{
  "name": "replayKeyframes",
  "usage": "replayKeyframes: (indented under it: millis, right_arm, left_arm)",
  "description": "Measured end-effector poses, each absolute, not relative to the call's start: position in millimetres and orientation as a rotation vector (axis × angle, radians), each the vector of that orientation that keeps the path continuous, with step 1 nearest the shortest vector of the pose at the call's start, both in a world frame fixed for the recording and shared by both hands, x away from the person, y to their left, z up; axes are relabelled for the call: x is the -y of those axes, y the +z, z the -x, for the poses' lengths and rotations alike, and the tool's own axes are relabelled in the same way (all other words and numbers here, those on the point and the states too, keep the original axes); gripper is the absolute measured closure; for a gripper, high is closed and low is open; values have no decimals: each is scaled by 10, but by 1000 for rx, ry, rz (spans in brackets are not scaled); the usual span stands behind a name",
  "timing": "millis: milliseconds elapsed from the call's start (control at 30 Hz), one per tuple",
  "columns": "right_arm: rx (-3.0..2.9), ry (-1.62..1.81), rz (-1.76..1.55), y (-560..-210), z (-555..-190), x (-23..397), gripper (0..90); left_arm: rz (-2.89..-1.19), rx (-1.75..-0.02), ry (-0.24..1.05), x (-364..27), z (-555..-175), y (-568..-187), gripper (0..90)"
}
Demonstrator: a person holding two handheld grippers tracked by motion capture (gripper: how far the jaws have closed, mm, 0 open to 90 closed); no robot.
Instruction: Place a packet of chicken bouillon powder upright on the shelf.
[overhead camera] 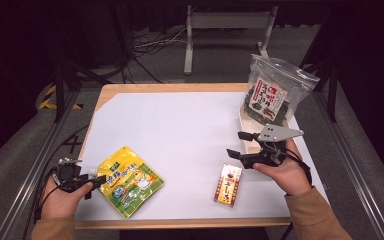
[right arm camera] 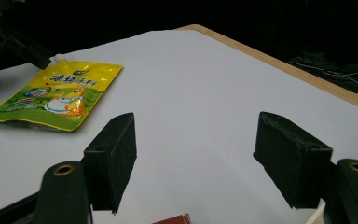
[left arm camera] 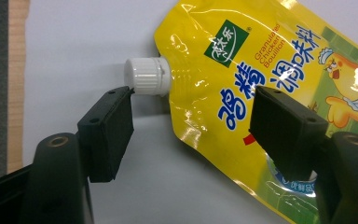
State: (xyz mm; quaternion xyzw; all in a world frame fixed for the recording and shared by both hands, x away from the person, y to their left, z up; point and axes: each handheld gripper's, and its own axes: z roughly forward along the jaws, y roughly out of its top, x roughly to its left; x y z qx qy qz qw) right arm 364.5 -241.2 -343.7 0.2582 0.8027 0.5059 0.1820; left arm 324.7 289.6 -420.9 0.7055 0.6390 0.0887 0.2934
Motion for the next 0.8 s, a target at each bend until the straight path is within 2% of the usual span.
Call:
replayKeyframes:
  millis: [367, 667, 800]
  right_arm:
    - [-2273, 1417, -723, -3445, -3644, 2398, 292]
    - [-2274, 1411, -724, -3451, -3643, 2399, 289]
    - [-2276, 1408, -724, -3454, -3641, 2398, 287]
  left_arm:
    - [-1864, -1742, 94, -2882, -3262, -4276, 313]
    - [-1838, -1758, 40, -2883, -3287, -4306, 315]
    - [-1839, -1767, 36, -2887, -3293, -4307, 361]
